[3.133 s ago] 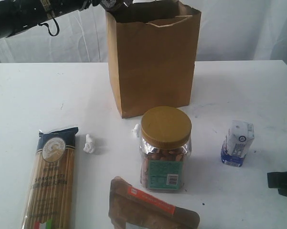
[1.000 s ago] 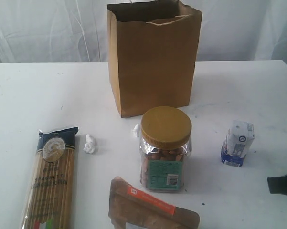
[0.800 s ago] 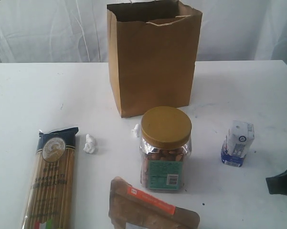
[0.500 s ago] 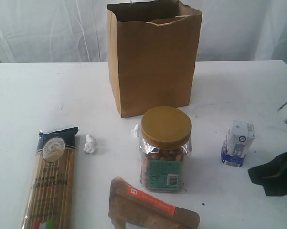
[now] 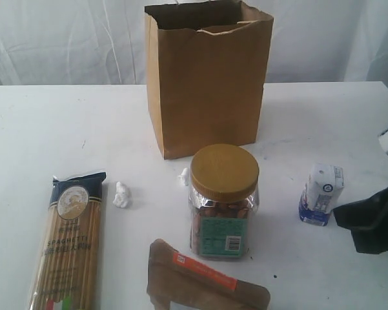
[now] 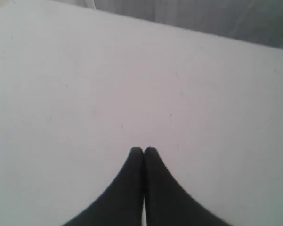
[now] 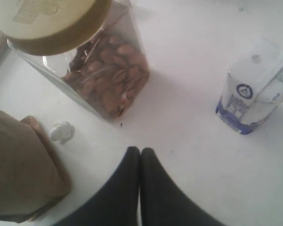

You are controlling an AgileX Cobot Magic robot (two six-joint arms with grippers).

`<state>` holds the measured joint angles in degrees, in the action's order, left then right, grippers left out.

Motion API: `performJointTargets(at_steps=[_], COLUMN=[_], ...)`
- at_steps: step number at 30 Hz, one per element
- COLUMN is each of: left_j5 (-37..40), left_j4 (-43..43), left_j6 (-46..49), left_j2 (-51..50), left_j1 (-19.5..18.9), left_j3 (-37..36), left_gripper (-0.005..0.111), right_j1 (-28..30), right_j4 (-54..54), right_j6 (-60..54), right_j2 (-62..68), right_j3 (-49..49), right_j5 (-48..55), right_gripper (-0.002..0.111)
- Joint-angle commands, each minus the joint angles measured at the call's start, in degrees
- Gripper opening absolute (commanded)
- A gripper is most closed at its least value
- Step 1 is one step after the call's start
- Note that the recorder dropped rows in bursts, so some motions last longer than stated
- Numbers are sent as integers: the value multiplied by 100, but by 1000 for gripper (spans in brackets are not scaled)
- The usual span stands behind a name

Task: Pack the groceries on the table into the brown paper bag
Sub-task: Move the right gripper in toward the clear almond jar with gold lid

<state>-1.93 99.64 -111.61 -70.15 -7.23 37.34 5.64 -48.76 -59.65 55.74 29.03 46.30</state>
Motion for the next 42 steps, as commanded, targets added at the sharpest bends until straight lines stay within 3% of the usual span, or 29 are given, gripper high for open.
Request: performJointTargets(at_steps=[1,7,17,22,23,26,29,30,33,36,42], left_j5=[-305,-235,-338,-1179,-1509,-1348,-1926,-2155,-2312,-2273,-2315], left_j4=[31,31,31,31,31,31,31,31,31,31,31], left_j6=[51,-426,-37,-48,-48,-48,-35,-35,-268,-426,-413], left_j2=[626,1809,3625,4228,4400,4635,4685,4685,4685,4685,4685], left_j1=[-9,-9,-9,-9,-9,-9,-9,-9,-9,-9,-9], left_j3=[-814,-1399,-1543,-1553,-1553,-1565,-1713,-1806,-2339,-2512,-2537], left_gripper=[0,0,0,0,0,0,0,0,0,0,0], right_j1=[-6,-6,-73,-268,-346,-562,-906,-974,-1374,-1746,-2370], right_j4=[-50,-50,-647,-663,-663,-690,-895,-1119,-2527,-2638,-3210], right_j6=[-428,-478,-551,-1101,-1101,-1101,-1101,-1101,-1101,-1101,-1947], right_j2=[-32,-32,-22,-22,-22,-22,-22,-22,-11,331,1543], right_j3=[40,40,-53,-53,-53,-53,-53,-53,-53,-53,-53], right_j5=[89,70,84,-300,-327,-87,16,16,13,53,-251], right_gripper=[0,0,0,2,7,25,61,65,57,47,47])
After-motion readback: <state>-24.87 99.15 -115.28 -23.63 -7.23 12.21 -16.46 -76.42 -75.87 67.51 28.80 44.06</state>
